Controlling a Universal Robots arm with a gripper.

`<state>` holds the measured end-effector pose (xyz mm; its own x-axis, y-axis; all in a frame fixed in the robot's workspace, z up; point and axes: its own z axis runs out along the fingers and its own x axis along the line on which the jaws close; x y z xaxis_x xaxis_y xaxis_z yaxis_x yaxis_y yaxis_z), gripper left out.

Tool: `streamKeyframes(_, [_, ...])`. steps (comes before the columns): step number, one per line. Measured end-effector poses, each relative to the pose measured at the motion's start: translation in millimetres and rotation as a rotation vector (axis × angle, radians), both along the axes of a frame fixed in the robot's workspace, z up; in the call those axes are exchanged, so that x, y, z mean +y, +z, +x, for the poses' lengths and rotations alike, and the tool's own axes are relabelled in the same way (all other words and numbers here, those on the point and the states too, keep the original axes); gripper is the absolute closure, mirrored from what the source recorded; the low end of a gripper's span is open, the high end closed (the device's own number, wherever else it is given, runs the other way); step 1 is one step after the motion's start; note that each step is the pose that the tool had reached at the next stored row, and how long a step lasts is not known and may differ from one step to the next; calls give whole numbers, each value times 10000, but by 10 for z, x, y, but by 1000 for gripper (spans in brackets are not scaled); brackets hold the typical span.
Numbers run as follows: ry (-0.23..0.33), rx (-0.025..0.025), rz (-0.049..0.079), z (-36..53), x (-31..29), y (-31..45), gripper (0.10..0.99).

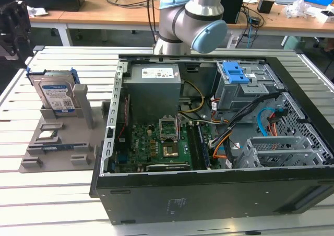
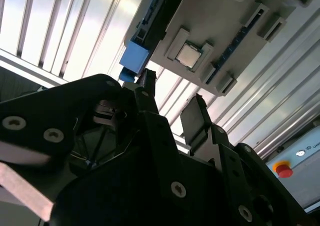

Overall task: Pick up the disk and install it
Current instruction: 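Pick up the disk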

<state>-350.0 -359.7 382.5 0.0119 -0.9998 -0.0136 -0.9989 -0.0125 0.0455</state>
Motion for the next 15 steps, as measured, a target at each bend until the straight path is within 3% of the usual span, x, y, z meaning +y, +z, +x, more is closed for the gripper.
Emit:
streamKeyframes(8, [1, 3, -4, 127, 67, -41, 604])
streamKeyframes(13, [28, 4, -5, 145, 101, -157, 604])
streamKeyframes(15, [57, 4, -4, 143, 141, -215, 604])
